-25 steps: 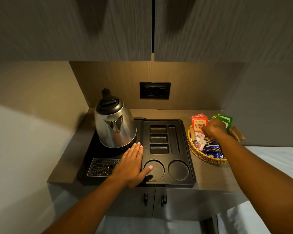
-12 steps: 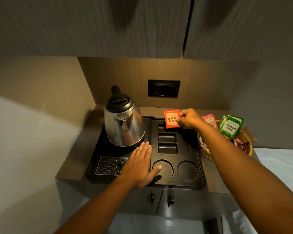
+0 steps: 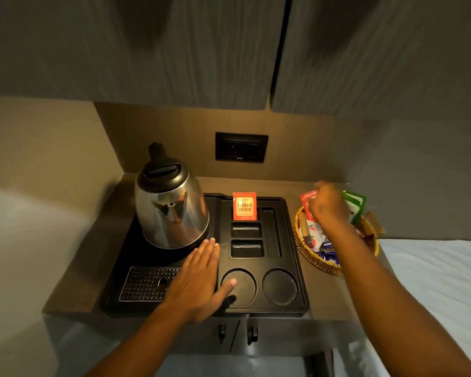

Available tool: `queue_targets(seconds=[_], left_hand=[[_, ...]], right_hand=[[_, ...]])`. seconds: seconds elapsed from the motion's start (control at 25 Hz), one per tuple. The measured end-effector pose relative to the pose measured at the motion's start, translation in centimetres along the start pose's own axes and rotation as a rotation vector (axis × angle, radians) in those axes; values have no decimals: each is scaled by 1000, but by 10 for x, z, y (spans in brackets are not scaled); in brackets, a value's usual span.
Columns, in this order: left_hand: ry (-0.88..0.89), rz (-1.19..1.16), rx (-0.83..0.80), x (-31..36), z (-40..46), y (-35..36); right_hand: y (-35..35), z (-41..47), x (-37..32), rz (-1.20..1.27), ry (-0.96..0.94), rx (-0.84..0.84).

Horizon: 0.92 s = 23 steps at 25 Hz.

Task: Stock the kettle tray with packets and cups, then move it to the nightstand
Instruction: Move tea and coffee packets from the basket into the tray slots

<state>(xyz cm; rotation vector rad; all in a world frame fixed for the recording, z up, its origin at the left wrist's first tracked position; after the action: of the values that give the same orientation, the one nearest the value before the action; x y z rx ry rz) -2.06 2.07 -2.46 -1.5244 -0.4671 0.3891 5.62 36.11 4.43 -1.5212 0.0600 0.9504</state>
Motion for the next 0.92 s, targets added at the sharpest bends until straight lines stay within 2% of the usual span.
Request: queue_targets(seconds=[0.08, 0.2, 0.32, 0.48, 0.64, 0.8, 0.92], left_hand=[[-7, 2, -5, -1, 1, 0], [-10, 2, -16, 0, 1, -1], [-16, -2, -29, -1, 1, -3], [-19, 0, -44, 1, 0, -4], [-17, 3, -43, 1, 0, -6], [-15, -8, -34, 2, -1, -7], [-6, -8, -24, 1, -1, -6]], right_hand=[[-30, 8, 38, -200, -14, 75], [-46, 14, 63, -416, 37, -61], [-44, 18, 64, -480, 24, -132], [-51, 26, 60, -437, 39, -117], [-77, 33, 49, -262, 94, -206], [-102, 34, -3, -238, -30, -330], [-75, 8, -65, -101, -172, -517]])
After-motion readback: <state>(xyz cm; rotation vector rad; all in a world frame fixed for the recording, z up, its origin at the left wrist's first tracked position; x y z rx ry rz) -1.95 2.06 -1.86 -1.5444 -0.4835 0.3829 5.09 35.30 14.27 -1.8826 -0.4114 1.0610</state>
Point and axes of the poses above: each hand's wrist, its own z-axis towards the middle knuckle, its own y-axis out of the palm, x = y × z, the point moved 2 cm from there along z, towards the middle knuckle, and after that the axes turned 12 degrees about z, right-handed, at the moved point
